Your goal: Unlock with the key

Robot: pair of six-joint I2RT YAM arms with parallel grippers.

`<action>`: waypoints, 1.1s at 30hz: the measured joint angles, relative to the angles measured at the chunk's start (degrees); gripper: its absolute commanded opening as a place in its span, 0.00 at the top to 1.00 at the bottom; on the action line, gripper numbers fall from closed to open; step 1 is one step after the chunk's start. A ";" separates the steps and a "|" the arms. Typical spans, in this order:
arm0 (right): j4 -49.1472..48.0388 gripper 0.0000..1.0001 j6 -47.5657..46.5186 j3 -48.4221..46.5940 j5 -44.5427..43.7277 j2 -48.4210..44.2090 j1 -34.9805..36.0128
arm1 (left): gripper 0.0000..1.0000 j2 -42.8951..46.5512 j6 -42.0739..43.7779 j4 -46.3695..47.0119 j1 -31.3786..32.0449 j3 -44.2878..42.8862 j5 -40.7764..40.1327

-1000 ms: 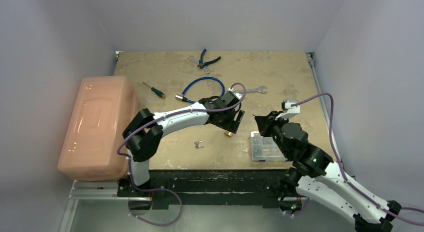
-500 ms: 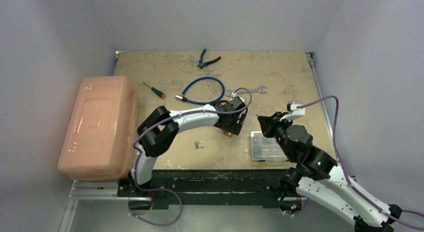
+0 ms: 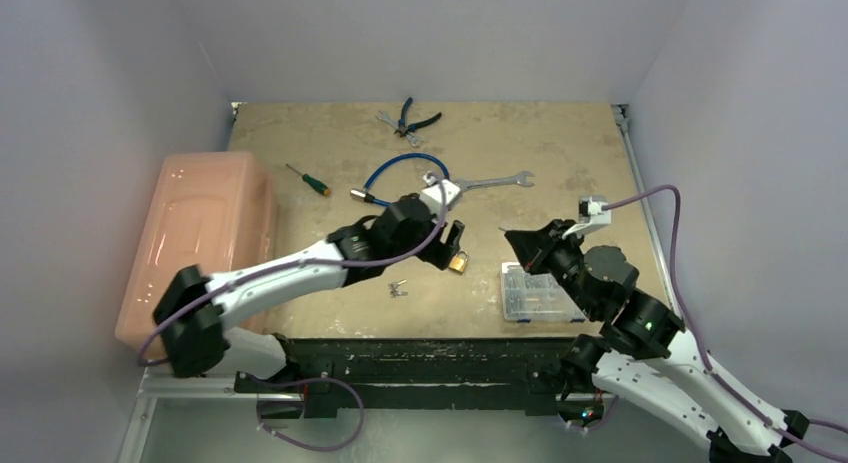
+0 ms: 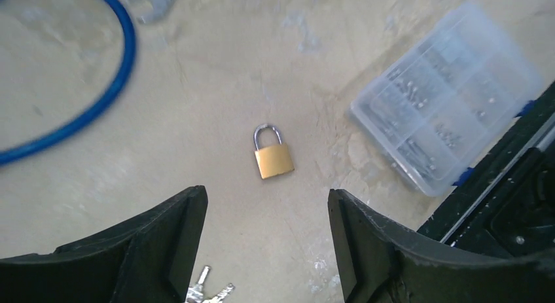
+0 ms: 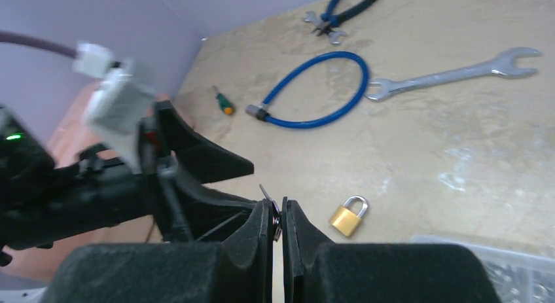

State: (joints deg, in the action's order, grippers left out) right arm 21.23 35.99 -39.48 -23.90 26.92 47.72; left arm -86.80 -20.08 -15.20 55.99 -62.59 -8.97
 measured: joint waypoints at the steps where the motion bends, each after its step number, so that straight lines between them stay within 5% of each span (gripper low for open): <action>1: 0.00 1.00 0.31 -1.05 1.55 1.03 -0.02 | 0.28 5.33 2.32 3.30 0.11 3.19 -0.22; 7: 2.51 1.00 2.01 -12.17 11.82 11.50 0.00 | 0.30 24.30 16.65 16.09 3.48 13.73 -2.40; 12: 4.04 1.00 4.35 -17.79 19.76 16.70 0.00 | 0.40 32.59 32.30 18.16 5.73 17.79 -1.51; 22: 3.93 1.00 9.03 -18.10 29.68 24.09 0.00 | 0.43 37.44 57.05 18.56 8.24 21.66 -0.37; 33: 0.35 1.00 11.23 -17.31 32.68 26.84 0.00 | 0.59 38.80 63.43 20.33 8.33 23.91 4.35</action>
State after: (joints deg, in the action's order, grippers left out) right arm 21.58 47.22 -56.80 8.78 53.76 47.72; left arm -48.01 43.35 5.13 64.31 -38.68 -4.62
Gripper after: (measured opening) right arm 0.111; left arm 0.441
